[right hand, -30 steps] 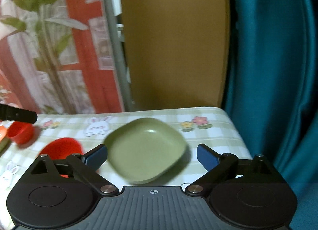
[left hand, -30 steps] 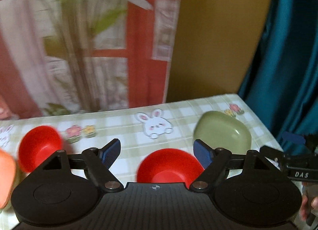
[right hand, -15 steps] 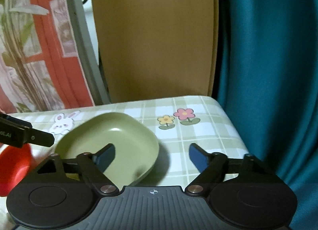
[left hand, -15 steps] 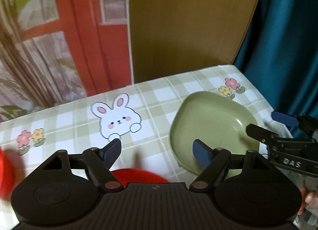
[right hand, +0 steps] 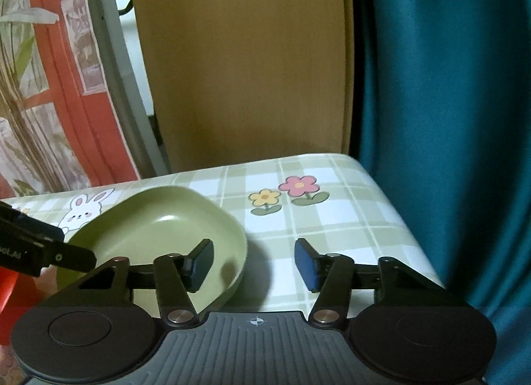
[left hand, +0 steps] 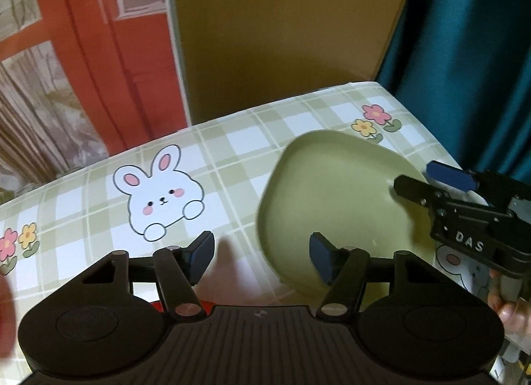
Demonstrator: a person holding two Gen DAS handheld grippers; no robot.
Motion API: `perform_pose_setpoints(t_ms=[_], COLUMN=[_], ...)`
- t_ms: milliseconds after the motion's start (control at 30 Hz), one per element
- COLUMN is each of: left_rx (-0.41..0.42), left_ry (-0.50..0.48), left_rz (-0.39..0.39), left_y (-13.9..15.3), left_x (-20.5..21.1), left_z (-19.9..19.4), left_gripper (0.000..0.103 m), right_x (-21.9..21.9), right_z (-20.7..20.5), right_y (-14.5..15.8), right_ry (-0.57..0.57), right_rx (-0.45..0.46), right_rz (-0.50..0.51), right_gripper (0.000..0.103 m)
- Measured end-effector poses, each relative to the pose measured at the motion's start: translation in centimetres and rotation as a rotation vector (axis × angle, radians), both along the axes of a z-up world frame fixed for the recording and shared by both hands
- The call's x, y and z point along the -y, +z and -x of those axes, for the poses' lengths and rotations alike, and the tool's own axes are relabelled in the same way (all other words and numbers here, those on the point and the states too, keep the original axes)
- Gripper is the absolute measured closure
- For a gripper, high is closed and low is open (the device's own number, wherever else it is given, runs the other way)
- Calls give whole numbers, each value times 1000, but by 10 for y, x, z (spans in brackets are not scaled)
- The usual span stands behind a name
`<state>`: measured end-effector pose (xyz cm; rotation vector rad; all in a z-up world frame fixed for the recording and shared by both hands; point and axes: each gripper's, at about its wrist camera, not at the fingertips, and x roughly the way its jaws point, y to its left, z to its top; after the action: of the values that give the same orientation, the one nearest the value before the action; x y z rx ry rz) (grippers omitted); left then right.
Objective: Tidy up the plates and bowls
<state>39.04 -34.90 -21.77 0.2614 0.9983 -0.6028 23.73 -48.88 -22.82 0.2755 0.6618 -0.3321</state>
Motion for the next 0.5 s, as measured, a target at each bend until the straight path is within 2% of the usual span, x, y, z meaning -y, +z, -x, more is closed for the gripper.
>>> perform_pose_setpoints(t_ms=[100,333,500], left_rx=[-3,-24,-45], left_ry=[-4,-5,14], left_rz=[1,0,3], left_y=[-2,-7,-10], left_x=[1,1,-1], left_z=[0,-3,-4], left_gripper=[39,49,54], right_x=[1,-5,-3], right_z=[0,0,1], right_y=[-4,-5,-8], right_ry=[1,31,26], right_rx=[-3,-4,-3], right_rz=[-6,1,-25], right_gripper=[63,76,77])
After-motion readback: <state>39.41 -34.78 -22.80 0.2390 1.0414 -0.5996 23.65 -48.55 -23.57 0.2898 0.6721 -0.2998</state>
